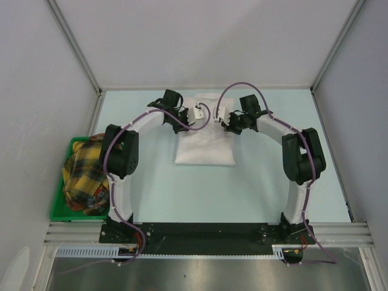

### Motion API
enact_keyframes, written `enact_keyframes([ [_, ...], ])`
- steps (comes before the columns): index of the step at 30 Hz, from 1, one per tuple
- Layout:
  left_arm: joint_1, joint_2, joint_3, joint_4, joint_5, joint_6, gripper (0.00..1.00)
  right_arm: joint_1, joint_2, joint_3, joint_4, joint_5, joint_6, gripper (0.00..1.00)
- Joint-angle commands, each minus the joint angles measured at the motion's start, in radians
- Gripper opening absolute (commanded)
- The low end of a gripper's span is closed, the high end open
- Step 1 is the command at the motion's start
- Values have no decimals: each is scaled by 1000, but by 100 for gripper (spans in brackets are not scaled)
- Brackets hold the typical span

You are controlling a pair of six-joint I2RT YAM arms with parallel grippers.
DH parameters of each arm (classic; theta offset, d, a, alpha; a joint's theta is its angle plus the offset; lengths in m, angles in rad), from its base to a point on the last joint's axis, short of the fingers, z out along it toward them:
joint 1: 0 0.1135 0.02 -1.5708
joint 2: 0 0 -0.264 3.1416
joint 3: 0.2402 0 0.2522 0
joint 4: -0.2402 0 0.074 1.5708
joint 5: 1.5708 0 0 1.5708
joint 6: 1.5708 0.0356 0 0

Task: Fold and stack the long sleeve shirts
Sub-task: Fold the shirt

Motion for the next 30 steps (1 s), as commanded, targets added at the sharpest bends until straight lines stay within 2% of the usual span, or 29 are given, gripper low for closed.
enact_keyframes([
  [1,8,5,41,6,-12,-21,10,-3,7,35,84,13,32,5],
  [2,9,6,42,6,-10,-35,12,0,7,33,107,27,43,13],
  [3,12,6,45,6,-12,-47,14,-5,6,33,121,39,70,13],
  [4,15,6,48,6,-9,-67,20,-5,6,36,157,50,93,14],
  [6,29,-3,59,11,-6,-93,30,-13,-5,41,193,101,165,35],
  [7,37,-12,67,19,-9,-137,41,-17,-14,47,205,119,191,41],
  [8,49,-20,77,26,-4,-170,46,-23,-25,61,205,145,220,50],
  [10,95,-52,90,32,13,-283,57,-49,-68,81,163,153,320,59],
  [11,110,-64,97,29,40,-320,59,-59,-85,94,141,156,367,64],
  [14,175,-142,58,22,101,-461,67,-100,-151,115,29,101,562,69],
  [18,192,-233,-59,8,256,-644,75,-135,-201,86,-105,-66,846,67],
  [19,192,-263,-124,22,287,-737,77,-138,-211,69,-124,-123,898,66],
  [20,192,-273,-158,32,322,-779,77,-143,-215,43,-128,-146,1010,66],
  [23,192,-307,-307,111,384,-943,79,-160,-208,-54,-114,-214,1185,68],
  [25,192,-322,-375,158,398,-1021,80,-174,-205,-127,-73,-255,1259,69],
  [27,195,-347,-468,192,404,-1055,80,-181,-198,-166,-45,-284,1337,76],
  [30,195,-366,-545,243,412,-1093,80,-172,-202,-237,4,-295,1402,80],
])
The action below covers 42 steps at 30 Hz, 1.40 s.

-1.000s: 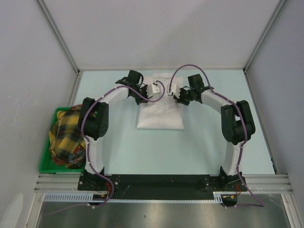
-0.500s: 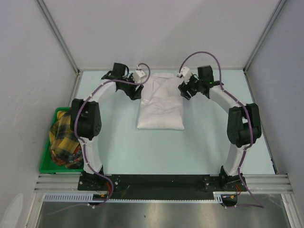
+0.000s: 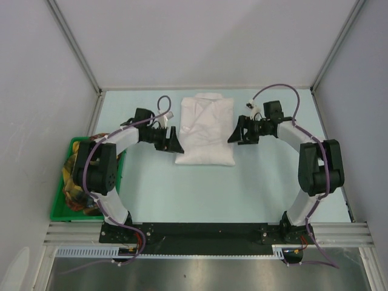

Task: Fold and stack the long sleeve shirts
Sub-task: Fold the shirt

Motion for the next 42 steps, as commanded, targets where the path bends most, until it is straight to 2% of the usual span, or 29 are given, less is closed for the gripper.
enact_keyframes([
  [1,4,-58,-94,114,76,-157,81,0,-5,-81,90,-86,230,80],
  [8,4,-38,-164,165,107,-204,81,24,9,-198,155,-88,283,80],
  [12,3,-15,-185,232,144,-252,75,26,36,-233,199,-100,313,75],
  [16,3,4,-194,245,150,-254,61,21,53,-236,216,-106,333,54],
  [17,3,8,-196,242,156,-255,53,21,58,-236,203,-106,333,50],
  [18,1,11,-200,243,151,-257,49,23,65,-243,195,-106,330,42],
  [20,1,34,-202,228,133,-263,39,23,78,-253,180,-93,327,32],
  [21,1,44,-202,220,112,-263,36,23,85,-261,170,-86,323,24],
  [24,1,80,-197,192,67,-258,29,20,116,-269,161,-60,310,9],
  [27,0,110,-185,165,43,-237,25,14,145,-264,143,-30,290,0],
  [32,0,136,-165,142,23,-214,24,12,170,-256,133,-17,280,0],
  [33,0,131,-162,139,20,-211,25,9,168,-255,132,-19,273,4],
  [35,4,107,-159,101,24,-165,39,0,136,-224,71,-23,238,11],
  [36,18,53,-170,90,42,-142,45,-9,119,-212,39,-30,199,20],
  [37,26,3,-185,87,79,-119,59,-18,90,-204,-21,-37,180,28],
  [38,36,-49,-202,87,91,-72,66,-29,34,-192,-46,-68,168,41],
  [39,49,-159,-235,85,99,-48,72,-54,-6,-190,-64,-88,155,50],
  [42,41,-277,-271,71,190,-8,94,-62,-139,-193,-64,-140,141,75],
])
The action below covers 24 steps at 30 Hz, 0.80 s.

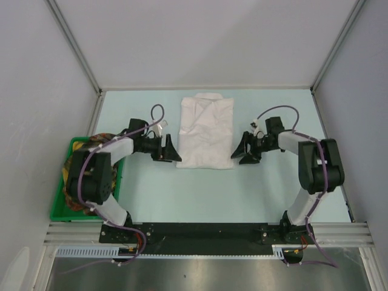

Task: Fold and stack the long sleeve shirts
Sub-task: Fold the shirt

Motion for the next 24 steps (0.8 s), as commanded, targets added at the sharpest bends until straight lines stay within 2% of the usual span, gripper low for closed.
enact_keyframes([
  [1,-1,-238,-35,-9,127,83,99,-18,-215,36,-13,-84,-22,87],
  [2,-18,-244,-35,4,153,62,99,-1,-235,35,27,-113,10,99],
  [3,-64,-244,-38,28,172,30,99,46,-247,19,79,-133,44,100],
  [4,-90,-234,-44,124,182,-66,100,80,-249,10,199,-148,98,100],
  [6,-159,-214,-69,253,199,-177,100,137,-231,-23,333,-170,237,100],
  [7,-176,-195,-83,409,202,-293,99,191,-194,-33,476,-176,277,100],
  [8,-188,-151,-99,479,206,-344,99,209,-171,-40,530,-182,343,100],
  [10,-204,-85,-101,623,207,-459,99,246,-82,-42,631,-191,373,100],
  [13,-202,36,-120,787,195,-571,99,240,14,-71,775,-207,486,100],
  [15,-195,122,-126,814,170,-589,100,219,111,-94,829,-219,553,100],
  [17,-182,176,-141,837,134,-601,99,190,175,-120,855,-207,548,100],
  [21,-126,222,-176,777,86,-551,99,128,239,-136,786,-205,489,100],
  [24,-71,185,-208,653,106,-460,100,78,205,-122,636,-208,370,100],
])
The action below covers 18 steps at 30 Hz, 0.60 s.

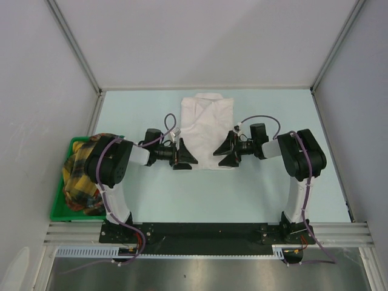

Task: Fold and stack the long sleeve shirts
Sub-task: Fold the shirt

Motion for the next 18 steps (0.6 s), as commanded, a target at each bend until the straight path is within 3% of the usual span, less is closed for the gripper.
enact_keyframes([
  [1,99,-67,-62,-158,-56,156,99,-81,-11,-7,-206,56,-182,100],
  [5,98,-252,-56,-279,18,296,100,-86,-145,29,-328,31,-225,100],
  [9,-40,-316,6,-279,12,298,100,0,-231,29,-201,37,-123,100],
  [14,-172,-235,50,-182,-35,264,99,59,-168,-6,-64,61,-17,100],
  [18,-162,-91,40,22,-83,124,99,27,-45,-9,37,71,59,100],
])
